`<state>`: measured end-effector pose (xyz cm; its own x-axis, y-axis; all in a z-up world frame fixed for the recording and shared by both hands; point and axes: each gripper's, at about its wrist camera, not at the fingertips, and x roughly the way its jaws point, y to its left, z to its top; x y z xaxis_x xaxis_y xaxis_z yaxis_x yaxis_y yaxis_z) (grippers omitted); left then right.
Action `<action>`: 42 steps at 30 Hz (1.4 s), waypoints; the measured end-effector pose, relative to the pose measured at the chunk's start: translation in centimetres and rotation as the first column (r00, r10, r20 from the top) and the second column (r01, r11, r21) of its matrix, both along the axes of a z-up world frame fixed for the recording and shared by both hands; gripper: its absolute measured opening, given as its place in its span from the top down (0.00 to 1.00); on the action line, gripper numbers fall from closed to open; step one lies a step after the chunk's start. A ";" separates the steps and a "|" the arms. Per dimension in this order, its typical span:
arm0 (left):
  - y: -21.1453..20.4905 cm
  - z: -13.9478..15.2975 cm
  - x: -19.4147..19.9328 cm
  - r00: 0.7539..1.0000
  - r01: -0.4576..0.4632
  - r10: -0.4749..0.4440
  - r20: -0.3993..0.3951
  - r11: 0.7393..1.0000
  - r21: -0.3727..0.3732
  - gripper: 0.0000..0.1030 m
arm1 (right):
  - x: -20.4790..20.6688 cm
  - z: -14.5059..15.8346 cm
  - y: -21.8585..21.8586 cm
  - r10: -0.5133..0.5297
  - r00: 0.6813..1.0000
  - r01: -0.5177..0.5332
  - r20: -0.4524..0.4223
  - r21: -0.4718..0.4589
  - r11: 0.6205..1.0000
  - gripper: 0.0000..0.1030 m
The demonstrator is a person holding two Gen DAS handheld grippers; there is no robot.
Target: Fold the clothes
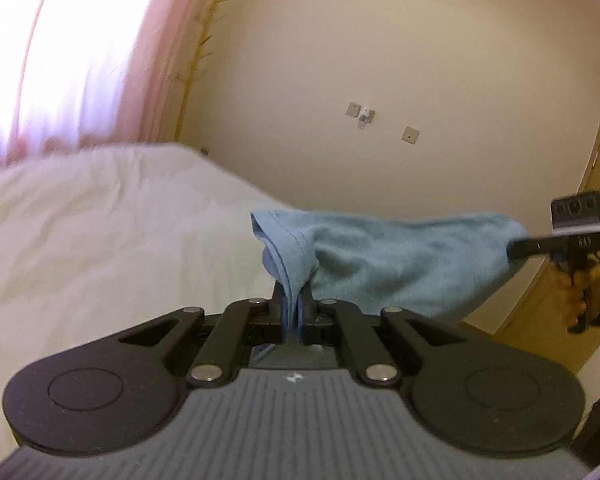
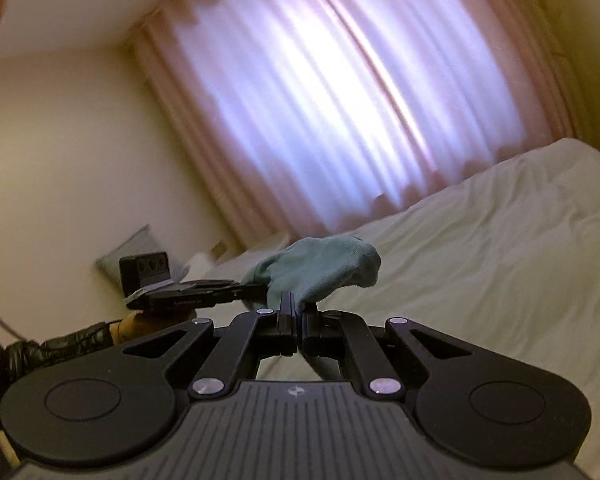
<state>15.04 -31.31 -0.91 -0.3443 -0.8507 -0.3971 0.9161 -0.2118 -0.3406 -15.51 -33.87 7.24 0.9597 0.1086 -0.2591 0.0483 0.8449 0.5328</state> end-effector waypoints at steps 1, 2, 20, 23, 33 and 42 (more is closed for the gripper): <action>2.5 -1.0 -0.3 1.000 -0.009 0.009 -0.006 1.000 0.028 0.98 | -0.6 -0.3 2.2 0.014 1.000 -0.014 -0.009 -0.003 1.000 0.97; 5.0 -2.2 -0.4 1.000 -0.018 0.018 -0.006 0.998 0.066 0.98 | -1.4 -1.2 4.7 0.030 0.999 -0.030 -0.026 0.007 1.000 0.97; 7.6 -15.7 1.6 0.997 -0.010 -0.007 0.076 0.973 0.232 0.98 | 0.0 -19.9 18.6 0.046 0.943 0.013 -0.330 0.177 0.984 0.97; 2.3 -18.3 1.0 0.990 0.029 -0.066 0.128 0.962 0.273 0.98 | 0.9 -21.3 15.0 -0.054 0.942 0.095 -0.332 0.108 0.990 0.97; -3.1 -24.4 1.7 0.979 0.053 -0.140 0.151 0.881 0.471 0.94 | 3.3 -34.0 7.2 -0.100 0.861 0.286 -0.498 0.313 0.906 0.79; -2.9 -23.9 2.3 0.984 0.023 -0.108 0.142 0.868 0.496 0.85 | 1.3 -33.6 3.5 -0.224 0.844 0.432 -0.486 0.371 0.822 0.79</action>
